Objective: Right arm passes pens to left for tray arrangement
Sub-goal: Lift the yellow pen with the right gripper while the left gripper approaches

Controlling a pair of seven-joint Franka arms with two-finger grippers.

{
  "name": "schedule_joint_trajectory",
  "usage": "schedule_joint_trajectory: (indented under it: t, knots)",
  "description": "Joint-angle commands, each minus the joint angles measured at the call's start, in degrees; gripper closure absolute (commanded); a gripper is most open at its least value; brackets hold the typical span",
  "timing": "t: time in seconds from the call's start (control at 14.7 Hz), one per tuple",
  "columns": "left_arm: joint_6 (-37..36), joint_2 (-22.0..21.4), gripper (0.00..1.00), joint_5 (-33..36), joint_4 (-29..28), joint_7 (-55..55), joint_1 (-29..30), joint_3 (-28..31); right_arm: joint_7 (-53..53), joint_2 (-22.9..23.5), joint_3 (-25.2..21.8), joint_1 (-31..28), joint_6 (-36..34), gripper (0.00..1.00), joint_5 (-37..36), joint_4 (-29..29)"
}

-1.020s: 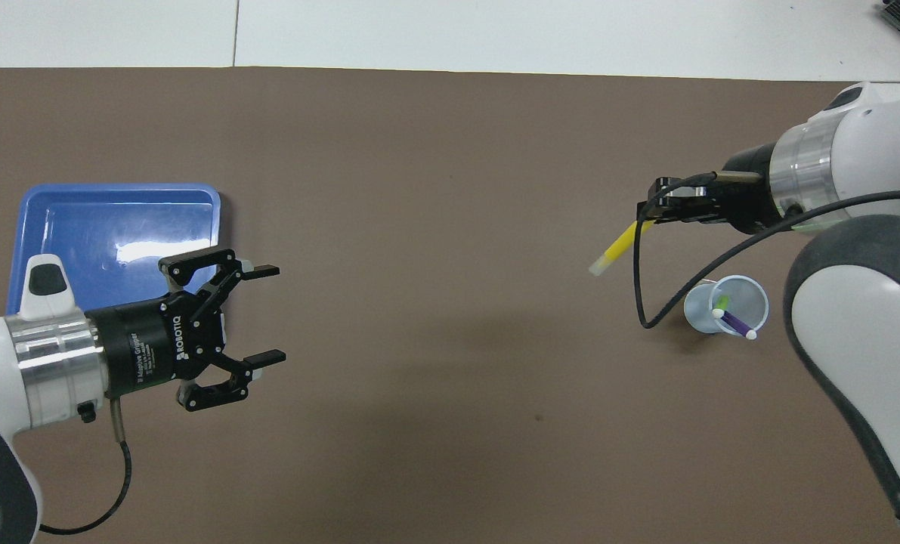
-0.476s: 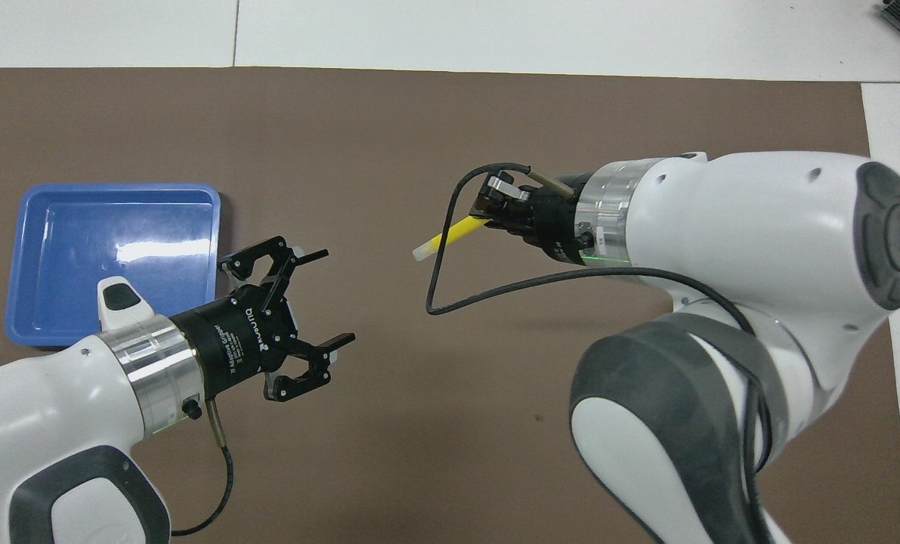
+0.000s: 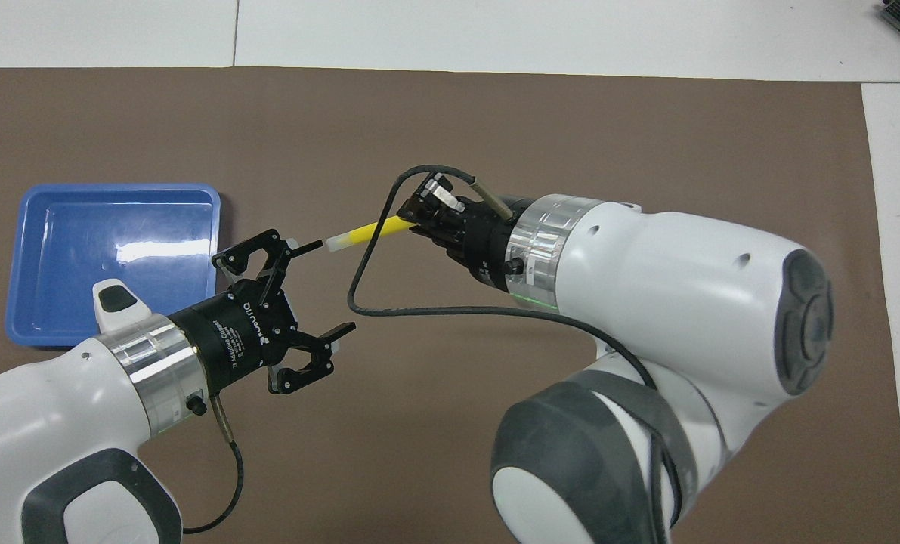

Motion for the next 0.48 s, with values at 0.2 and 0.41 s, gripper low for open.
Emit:
schedule_joint_trajectory:
  t: [0.2,0.41]
  knots:
    - [3.7,0.3,0.0,-0.1,-0.5,-2.3,0.2,-2.9,2.0,-2.0,-0.1,1.8,2.1,1.0,1.5,-2.5]
    - [4.7,0.7,0.08,-0.1,-0.4,-2.2,0.2,-3.7,1.9,-1.9,-0.1,1.8,2.2,1.0,1.5,-2.5]
